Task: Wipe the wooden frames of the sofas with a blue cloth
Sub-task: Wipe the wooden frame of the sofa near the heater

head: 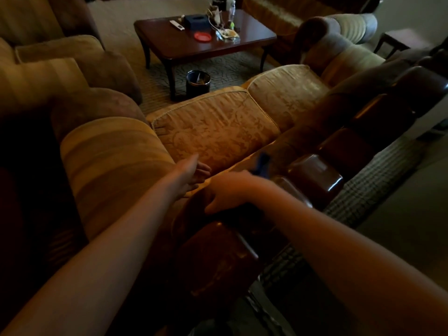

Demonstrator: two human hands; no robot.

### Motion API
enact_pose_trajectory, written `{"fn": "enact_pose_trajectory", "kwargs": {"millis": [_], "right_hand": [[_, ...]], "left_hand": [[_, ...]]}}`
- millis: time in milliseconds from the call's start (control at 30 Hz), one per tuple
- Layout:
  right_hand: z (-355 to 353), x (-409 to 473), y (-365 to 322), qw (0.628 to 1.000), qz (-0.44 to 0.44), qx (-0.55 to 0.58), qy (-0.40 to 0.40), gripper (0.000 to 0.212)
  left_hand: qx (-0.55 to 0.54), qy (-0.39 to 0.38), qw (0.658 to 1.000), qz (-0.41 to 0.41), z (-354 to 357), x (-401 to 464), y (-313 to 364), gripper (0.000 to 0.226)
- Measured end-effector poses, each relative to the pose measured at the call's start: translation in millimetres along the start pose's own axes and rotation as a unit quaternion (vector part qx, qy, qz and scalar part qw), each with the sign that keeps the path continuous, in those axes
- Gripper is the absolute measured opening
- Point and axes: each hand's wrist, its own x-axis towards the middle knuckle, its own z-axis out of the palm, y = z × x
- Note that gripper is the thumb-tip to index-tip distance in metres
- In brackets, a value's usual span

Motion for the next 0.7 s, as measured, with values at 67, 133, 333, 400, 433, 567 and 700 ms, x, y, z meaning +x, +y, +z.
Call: {"fn": "enact_pose_trajectory", "kwargs": {"millis": [67, 133, 333, 400, 433, 567, 700], "right_hand": [[0.5, -6.0, -13.0, 0.999, -0.029, 0.012, 0.015, 0.025], [-6.0, -5.3, 1.8, 0.999, -0.015, 0.029, 0.006, 0.03], [-10.4, 6.4, 52.2, 0.983, 0.18, -0.019, 0.024, 0.064], [-3.2, 3.0, 31.8, 0.987, 0.148, -0.042, 0.034, 0.061], [0.5, -2.1, 14.3, 0.991, 0.114, -0.046, 0.048, 0.055], [15.5, -20.6, -29.3, 0.992, 0.011, -0.07, 0.109, 0.032], [-3.1, -23.4, 16.1, 0.992, 0.072, 0.027, 0.103, 0.034]], "left_hand": [[0.011, -0.006, 1.0, 0.005, -1.9, -5.6, -0.5, 0.054], [0.019, -0.002, 1.0, 0.013, -5.1, -12.3, 1.1, 0.054], [0.035, -0.009, 0.999, 0.032, -9.2, -24.8, -6.1, 0.051], [0.046, -0.024, 0.998, 0.037, -5.1, -30.6, -9.5, 0.05], [0.049, -0.026, 0.998, 0.041, -3.0, -33.4, -10.4, 0.048], [0.054, -0.023, 0.997, 0.058, 1.6, -38.5, -8.7, 0.042], [0.03, -0.029, 0.996, 0.082, 2.1, -41.2, -2.1, 0.033]]}}
